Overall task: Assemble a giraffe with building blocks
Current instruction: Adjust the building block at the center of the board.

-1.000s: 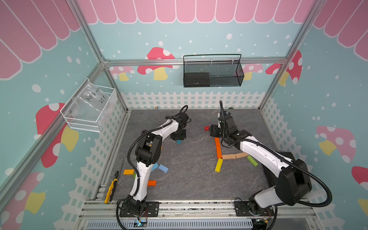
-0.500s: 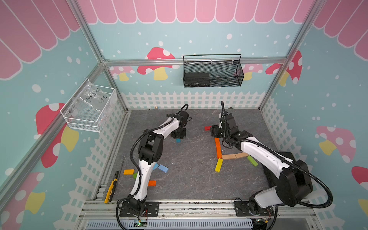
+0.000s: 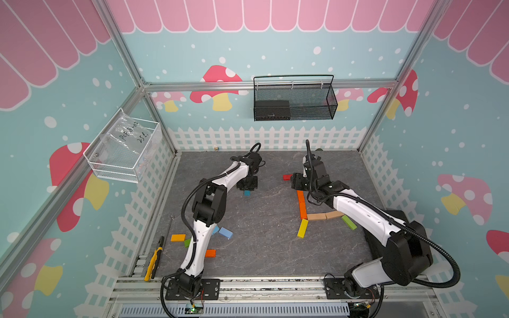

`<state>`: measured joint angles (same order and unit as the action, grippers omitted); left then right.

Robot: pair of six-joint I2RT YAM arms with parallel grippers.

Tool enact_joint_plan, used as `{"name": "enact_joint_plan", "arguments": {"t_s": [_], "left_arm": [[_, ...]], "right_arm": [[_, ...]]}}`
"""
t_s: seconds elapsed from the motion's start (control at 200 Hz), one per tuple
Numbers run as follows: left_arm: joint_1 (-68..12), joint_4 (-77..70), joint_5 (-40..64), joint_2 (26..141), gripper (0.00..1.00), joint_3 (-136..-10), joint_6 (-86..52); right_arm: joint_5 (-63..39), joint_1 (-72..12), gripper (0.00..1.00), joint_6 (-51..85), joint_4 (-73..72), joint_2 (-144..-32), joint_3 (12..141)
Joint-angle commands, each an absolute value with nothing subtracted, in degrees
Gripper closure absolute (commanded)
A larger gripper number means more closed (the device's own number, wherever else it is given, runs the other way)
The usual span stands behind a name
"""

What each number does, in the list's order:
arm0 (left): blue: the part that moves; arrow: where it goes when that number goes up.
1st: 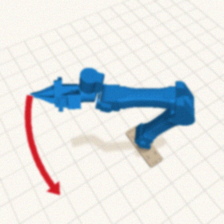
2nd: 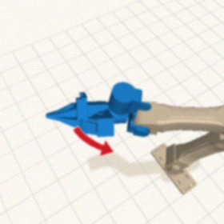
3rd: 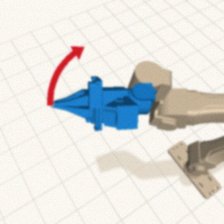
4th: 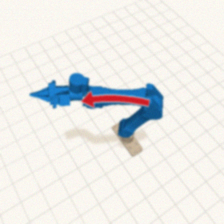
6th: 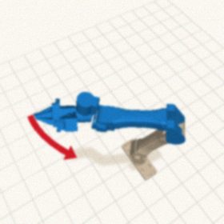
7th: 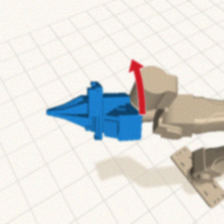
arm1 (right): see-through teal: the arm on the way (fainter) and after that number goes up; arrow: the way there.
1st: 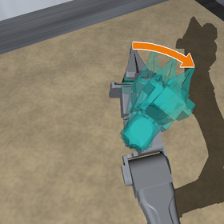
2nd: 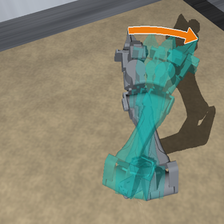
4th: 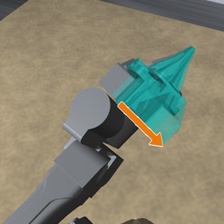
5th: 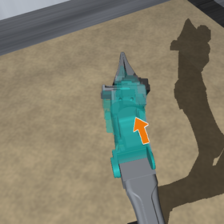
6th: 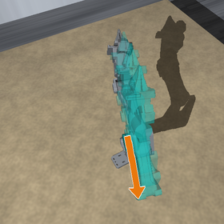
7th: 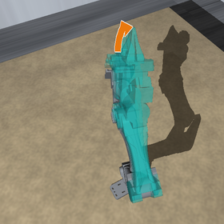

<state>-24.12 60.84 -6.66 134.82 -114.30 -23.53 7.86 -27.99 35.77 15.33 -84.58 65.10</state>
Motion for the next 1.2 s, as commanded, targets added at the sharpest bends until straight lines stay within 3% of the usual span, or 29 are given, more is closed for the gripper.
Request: {"name": "enact_joint_plan", "arguments": {"t_s": [0.0, 0.636, 1.191], "left_arm": [[-23.79, 61.79, -7.47, 135.22, 0.71, -114.03, -22.53], [-21.97, 62.26, -7.93, 135.41, 0.68, -113.61, -22.37], [-22.06, 62.27, -6.87, 133.75, 0.51, -113.67, -22.52]], "right_arm": [[7.48, -27.54, 0.34, 35.46, 14.66, -83.11, 64.51], [7.51, -27.51, 0.33, 35.49, 14.48, -82.99, 64.34], [7.66, -27.42, 0.33, 35.44, 14.49, -82.74, 64.33]]}}
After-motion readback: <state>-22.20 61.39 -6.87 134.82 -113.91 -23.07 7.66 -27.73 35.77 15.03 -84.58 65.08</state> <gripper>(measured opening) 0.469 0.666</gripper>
